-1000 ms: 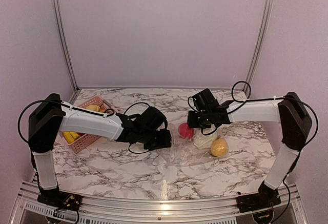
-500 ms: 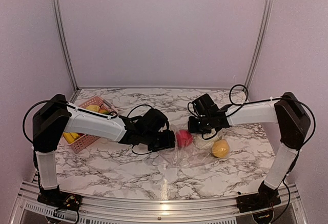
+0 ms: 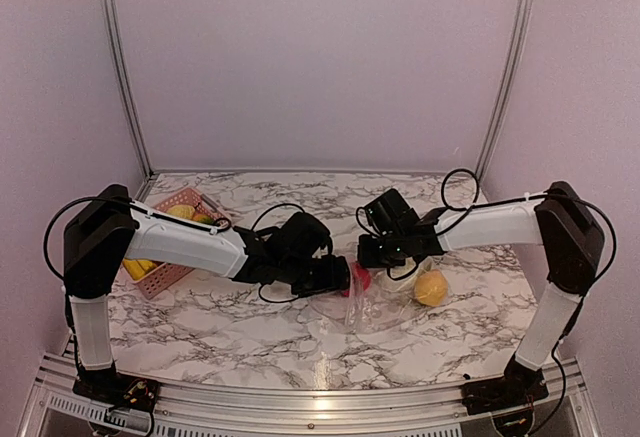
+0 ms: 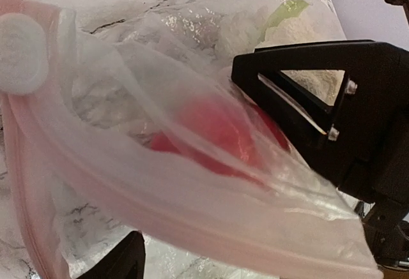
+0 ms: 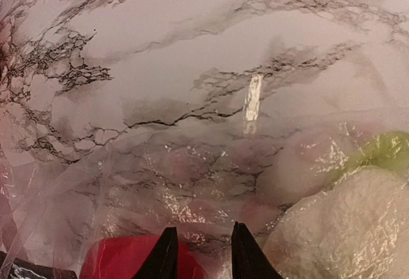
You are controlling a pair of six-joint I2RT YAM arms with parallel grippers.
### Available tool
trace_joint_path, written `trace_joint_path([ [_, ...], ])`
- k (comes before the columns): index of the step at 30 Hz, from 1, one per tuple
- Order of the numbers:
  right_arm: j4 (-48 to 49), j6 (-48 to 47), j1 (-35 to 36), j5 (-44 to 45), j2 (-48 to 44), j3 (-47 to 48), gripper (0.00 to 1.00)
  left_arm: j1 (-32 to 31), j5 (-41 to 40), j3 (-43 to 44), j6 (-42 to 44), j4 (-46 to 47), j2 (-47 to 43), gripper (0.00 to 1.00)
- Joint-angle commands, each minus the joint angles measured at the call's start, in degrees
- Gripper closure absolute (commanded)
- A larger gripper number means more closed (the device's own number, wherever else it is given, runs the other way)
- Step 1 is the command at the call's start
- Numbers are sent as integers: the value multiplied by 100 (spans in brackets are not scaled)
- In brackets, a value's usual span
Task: Open the zip-top bag and remove the fake food
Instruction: Pick up the fake fruit from the zipper food storage bag.
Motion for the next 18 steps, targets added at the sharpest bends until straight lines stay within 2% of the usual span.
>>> trace_joint_path([
  [1,-116,11,124,-50,-159,-63,70,-55,6,222,255,-68,145,25],
  [18,-30,-157,238,-404,-223,-247,56,-90,-267,863,842,-814,558,7],
])
